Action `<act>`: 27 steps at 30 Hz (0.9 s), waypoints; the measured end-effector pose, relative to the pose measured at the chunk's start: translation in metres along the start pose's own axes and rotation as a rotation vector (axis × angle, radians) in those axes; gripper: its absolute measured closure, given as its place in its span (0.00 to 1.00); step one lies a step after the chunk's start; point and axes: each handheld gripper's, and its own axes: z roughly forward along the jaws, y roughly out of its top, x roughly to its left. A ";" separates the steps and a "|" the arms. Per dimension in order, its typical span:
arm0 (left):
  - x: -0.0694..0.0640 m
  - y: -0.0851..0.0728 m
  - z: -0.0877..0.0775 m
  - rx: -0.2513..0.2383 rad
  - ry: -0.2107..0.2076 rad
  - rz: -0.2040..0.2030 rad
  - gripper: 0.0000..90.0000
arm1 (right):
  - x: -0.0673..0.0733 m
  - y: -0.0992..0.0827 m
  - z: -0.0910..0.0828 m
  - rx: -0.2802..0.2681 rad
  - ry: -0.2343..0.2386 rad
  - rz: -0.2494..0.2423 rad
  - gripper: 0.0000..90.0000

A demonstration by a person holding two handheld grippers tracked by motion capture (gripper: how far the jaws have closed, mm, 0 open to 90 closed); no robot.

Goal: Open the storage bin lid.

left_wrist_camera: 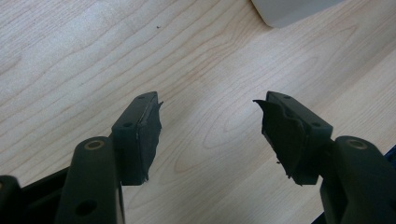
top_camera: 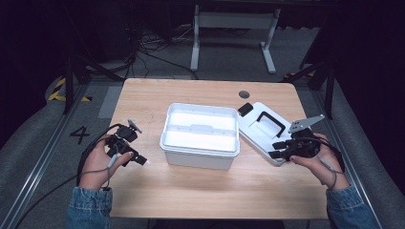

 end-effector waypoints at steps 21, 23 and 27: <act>-0.001 0.001 0.001 0.005 -0.003 0.001 0.42 | 0.011 -0.025 0.064 0.039 0.010 -0.050 0.64; -0.001 0.001 0.001 0.006 0.000 0.000 0.42 | 0.010 -0.028 0.072 0.038 0.006 -0.054 0.64; -0.001 0.001 0.001 0.005 -0.001 0.001 0.42 | 0.010 -0.032 0.082 0.035 -0.008 -0.057 0.64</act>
